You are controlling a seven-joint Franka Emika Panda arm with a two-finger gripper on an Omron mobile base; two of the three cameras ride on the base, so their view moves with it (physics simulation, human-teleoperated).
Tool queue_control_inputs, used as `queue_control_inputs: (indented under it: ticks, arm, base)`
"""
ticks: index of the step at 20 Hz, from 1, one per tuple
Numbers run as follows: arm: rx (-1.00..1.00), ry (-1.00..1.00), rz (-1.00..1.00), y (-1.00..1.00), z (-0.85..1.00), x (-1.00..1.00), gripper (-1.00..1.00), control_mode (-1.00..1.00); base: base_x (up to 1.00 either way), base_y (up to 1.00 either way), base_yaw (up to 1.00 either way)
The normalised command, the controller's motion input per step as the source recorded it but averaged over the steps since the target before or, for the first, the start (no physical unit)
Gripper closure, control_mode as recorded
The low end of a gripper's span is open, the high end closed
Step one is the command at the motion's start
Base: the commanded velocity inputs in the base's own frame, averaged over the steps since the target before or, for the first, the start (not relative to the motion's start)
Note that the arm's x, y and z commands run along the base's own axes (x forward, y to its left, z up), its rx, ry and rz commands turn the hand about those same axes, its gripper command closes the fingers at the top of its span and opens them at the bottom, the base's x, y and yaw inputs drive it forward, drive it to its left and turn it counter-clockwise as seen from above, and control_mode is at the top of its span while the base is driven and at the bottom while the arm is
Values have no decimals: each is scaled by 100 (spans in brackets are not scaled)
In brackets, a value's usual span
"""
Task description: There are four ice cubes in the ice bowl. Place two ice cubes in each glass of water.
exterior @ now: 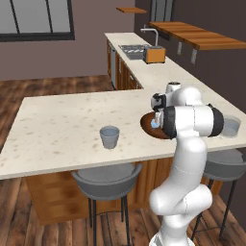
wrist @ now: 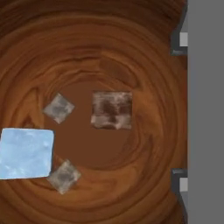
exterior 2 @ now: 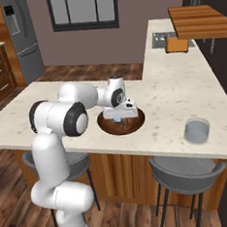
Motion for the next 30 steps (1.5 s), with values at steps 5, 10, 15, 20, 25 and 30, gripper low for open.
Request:
queue_control_inputs:
  ticks: [5, 10, 15, 20, 25, 30]
  arm:
    - [0, 0, 0, 0, -32, 38, -100, -100]
    - [0, -2, 0, 0, -24, 47, -100, -100]
    - [0, -1, 0, -1, -29, 33, -100, -100]
    - [0, 6, 0, -4, -36, 8, -100, -100]
    - [0, 10, 0, -9, -30, 3, -100, -100]
    - [0, 12, 0, -9, -11, -45, 100, -100]
  base:
    - [0, 0, 0]
    - [0, 0, 0]
    - [0, 0, 0]
    - [0, 0, 0]
    - [0, 0, 0]
    - [0, 0, 0]
